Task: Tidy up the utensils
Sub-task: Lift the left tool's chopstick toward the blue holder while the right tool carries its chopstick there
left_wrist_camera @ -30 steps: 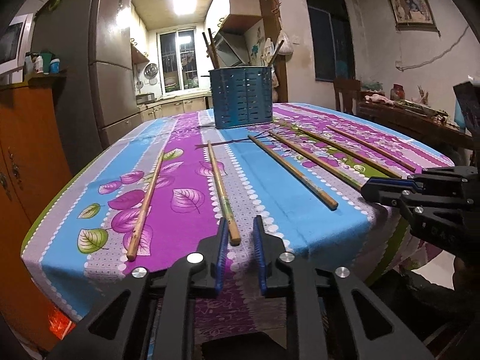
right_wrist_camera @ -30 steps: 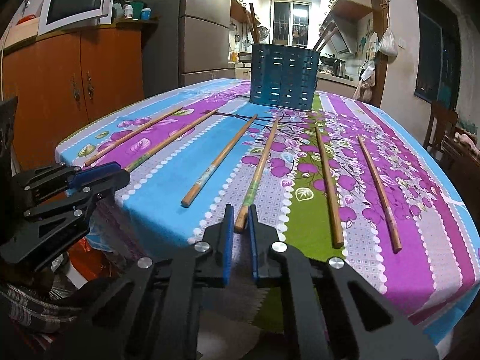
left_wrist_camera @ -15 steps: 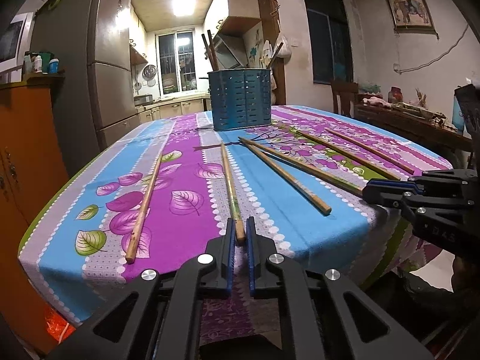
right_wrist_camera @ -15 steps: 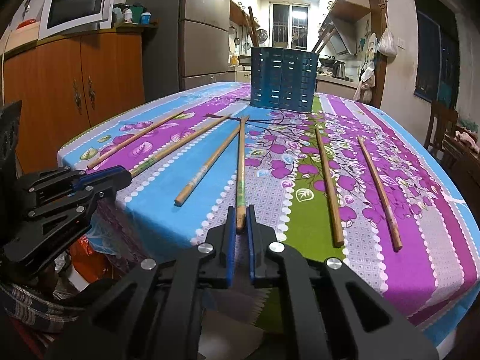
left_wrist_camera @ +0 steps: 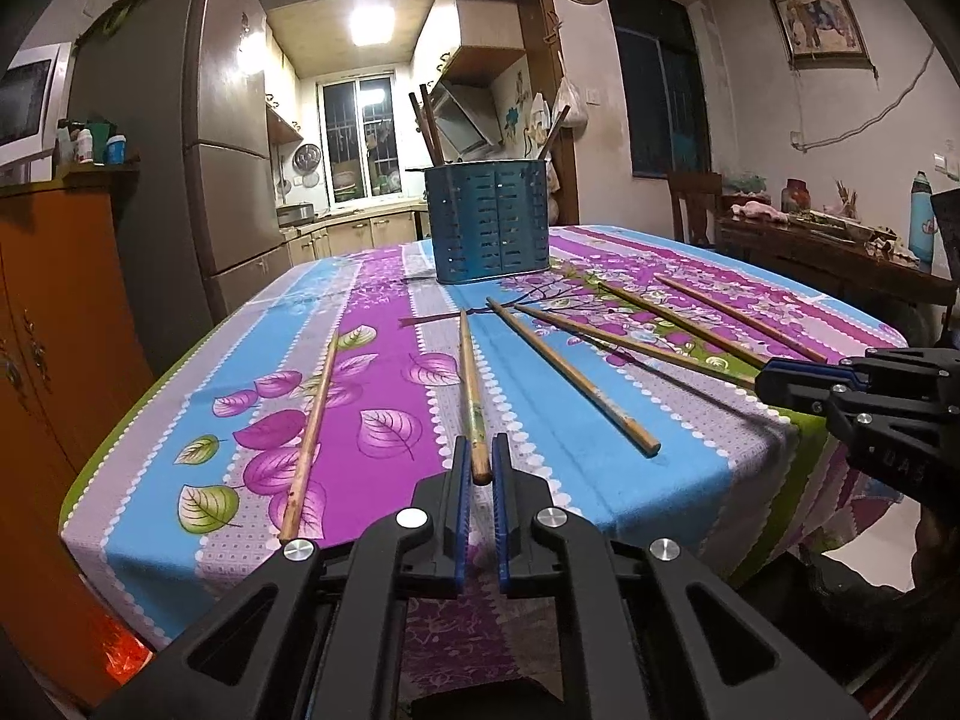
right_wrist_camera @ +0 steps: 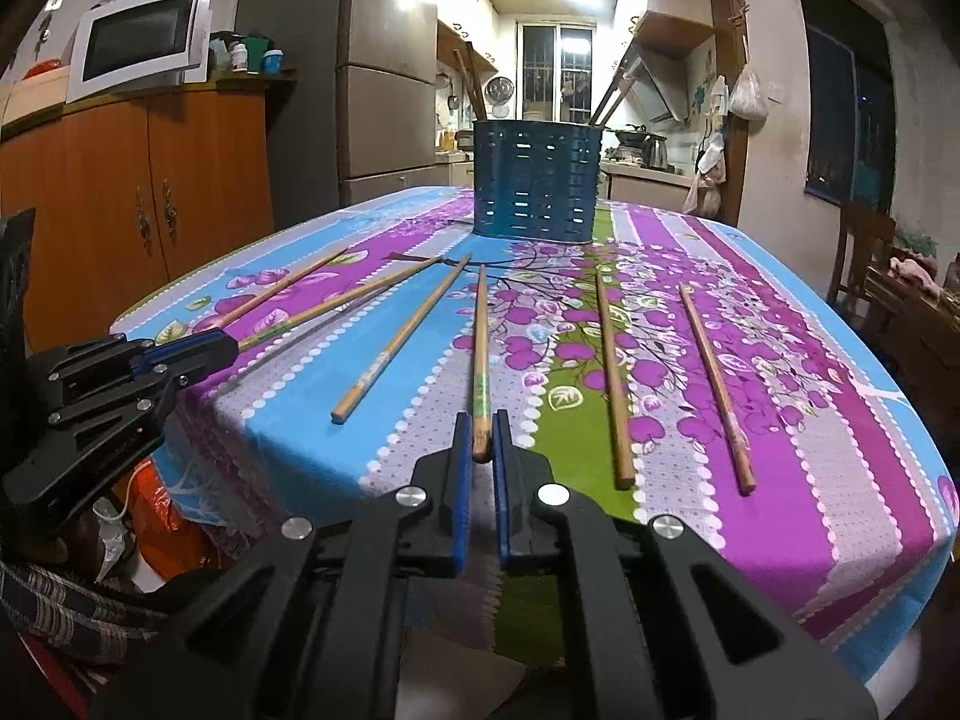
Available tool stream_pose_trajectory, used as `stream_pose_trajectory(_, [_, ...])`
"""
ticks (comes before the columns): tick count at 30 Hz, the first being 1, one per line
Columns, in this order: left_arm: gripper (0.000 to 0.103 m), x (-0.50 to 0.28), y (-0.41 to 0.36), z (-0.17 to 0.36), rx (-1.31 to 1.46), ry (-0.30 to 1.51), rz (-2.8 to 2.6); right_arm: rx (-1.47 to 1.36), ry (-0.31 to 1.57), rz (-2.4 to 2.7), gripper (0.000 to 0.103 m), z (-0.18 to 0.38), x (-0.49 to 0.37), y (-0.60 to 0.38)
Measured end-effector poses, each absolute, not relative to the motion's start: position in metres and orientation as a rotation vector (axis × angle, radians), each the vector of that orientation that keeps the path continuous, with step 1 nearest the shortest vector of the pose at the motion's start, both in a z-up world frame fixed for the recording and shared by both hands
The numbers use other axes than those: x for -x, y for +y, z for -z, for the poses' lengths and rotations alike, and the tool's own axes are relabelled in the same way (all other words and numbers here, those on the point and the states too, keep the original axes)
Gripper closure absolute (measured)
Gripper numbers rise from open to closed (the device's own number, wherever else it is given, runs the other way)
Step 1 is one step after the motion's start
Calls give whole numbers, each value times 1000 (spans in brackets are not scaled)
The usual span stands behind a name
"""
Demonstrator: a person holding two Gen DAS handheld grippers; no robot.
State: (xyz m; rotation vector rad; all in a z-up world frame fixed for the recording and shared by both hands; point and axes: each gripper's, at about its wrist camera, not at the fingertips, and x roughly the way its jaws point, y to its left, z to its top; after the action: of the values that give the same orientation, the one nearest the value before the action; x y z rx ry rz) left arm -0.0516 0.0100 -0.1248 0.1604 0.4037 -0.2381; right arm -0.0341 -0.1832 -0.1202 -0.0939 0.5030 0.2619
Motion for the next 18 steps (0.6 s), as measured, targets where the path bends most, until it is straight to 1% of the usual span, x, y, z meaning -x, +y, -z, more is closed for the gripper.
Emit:
stream_pose_trajectory(8, [95, 56, 10, 114, -168, 367, 227, 93, 438, -266, 98, 107, 43, -189])
stream_pose_trajectory(18, [95, 53, 20, 80, -120, 311, 221, 109, 350, -260, 98, 79, 43, -199])
